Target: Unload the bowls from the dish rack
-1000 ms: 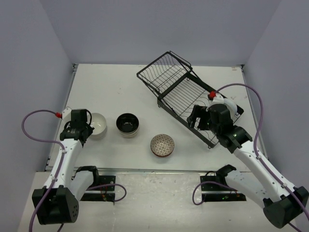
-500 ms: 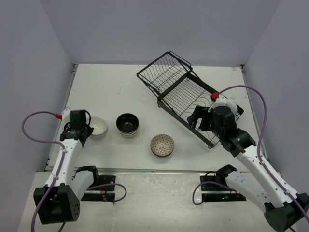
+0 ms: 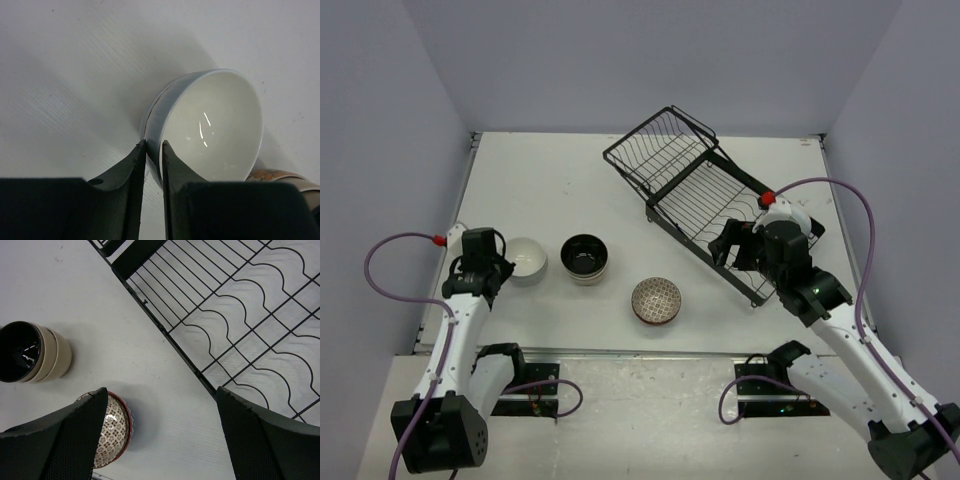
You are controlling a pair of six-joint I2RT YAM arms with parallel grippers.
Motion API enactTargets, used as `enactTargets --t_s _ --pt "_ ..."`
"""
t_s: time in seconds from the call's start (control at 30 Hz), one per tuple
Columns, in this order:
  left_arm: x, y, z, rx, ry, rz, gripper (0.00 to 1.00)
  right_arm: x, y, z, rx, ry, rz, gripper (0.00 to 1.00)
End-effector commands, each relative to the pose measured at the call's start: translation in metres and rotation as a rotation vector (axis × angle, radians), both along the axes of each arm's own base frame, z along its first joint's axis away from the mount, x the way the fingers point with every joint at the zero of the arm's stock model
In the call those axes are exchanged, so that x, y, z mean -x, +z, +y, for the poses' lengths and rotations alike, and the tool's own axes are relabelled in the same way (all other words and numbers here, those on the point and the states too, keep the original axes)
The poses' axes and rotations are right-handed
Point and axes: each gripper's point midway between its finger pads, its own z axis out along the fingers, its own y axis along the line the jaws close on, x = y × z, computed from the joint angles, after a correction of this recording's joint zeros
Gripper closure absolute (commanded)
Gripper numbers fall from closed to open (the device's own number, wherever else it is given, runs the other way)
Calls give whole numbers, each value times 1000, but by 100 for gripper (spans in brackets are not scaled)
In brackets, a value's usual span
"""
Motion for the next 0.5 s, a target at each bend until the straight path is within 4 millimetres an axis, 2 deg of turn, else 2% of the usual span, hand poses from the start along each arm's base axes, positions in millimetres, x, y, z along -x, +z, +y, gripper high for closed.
enactTargets --t_s 0.0,0.47 --pt "-11 8 -10 50 -33 -69 81 -3 6 2 -5 15 -34 11" --pt "-5 -17 -9 57 -20 -15 87 -3 6 3 -4 23 -36 11"
